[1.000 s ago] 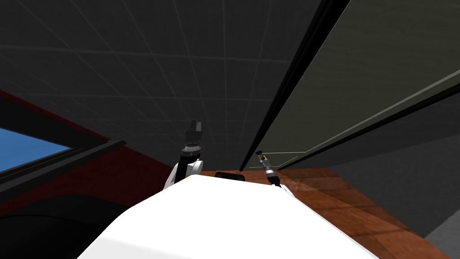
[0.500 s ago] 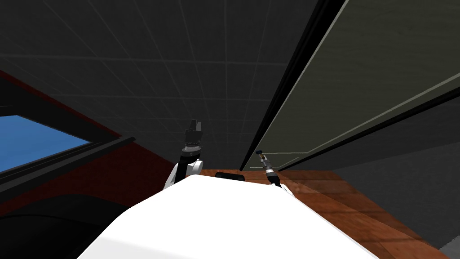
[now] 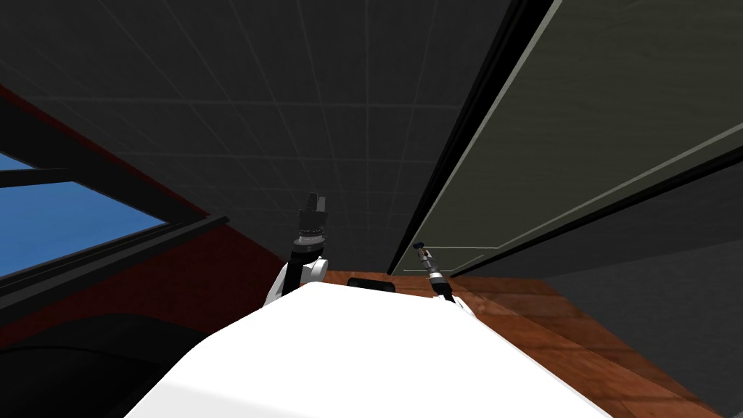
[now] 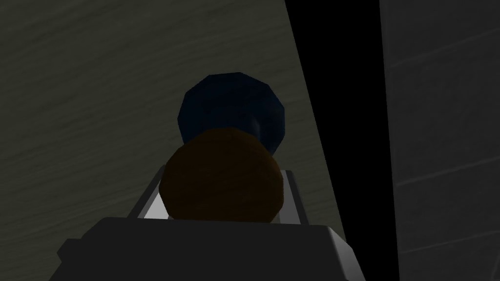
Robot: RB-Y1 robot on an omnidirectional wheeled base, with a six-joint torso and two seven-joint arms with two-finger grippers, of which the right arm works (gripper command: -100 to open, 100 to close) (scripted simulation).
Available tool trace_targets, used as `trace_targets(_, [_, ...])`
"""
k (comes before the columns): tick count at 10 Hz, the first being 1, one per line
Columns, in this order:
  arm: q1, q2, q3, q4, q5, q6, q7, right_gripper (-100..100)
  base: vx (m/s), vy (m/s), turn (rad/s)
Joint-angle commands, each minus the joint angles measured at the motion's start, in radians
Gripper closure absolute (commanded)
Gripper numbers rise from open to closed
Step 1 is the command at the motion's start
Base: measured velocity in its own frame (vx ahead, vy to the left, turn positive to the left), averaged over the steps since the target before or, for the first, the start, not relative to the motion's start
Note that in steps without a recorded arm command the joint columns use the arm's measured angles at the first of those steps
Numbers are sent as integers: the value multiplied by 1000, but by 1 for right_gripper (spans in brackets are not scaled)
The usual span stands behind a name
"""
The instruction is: Pull the door open
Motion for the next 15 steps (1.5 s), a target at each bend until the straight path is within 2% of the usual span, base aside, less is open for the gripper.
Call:
trace_targets(1, [5,11,12,-1,-3,1,-36,100,-39,-24,45])
trace_targets(5, [0,13,21,-1,-37,9,-146,100,-40,-22,64])
trace_targets(6, [0,13,21,-1,-37,9,-152,100,-38,-20,23])
trace_targets(10, [-6,14,31,0,-77,17,-267,100,-50,-23,67])
trace_targets(11, [-6,14,31,0,-77,17,-274,100,-43,-17,53])
trace_targets(12, [-8,15,35,0,-91,20,-315,100,-37,-26,99])
trace_targets(15, [-12,16,43,0,-119,26,-385,100,-50,-30,72])
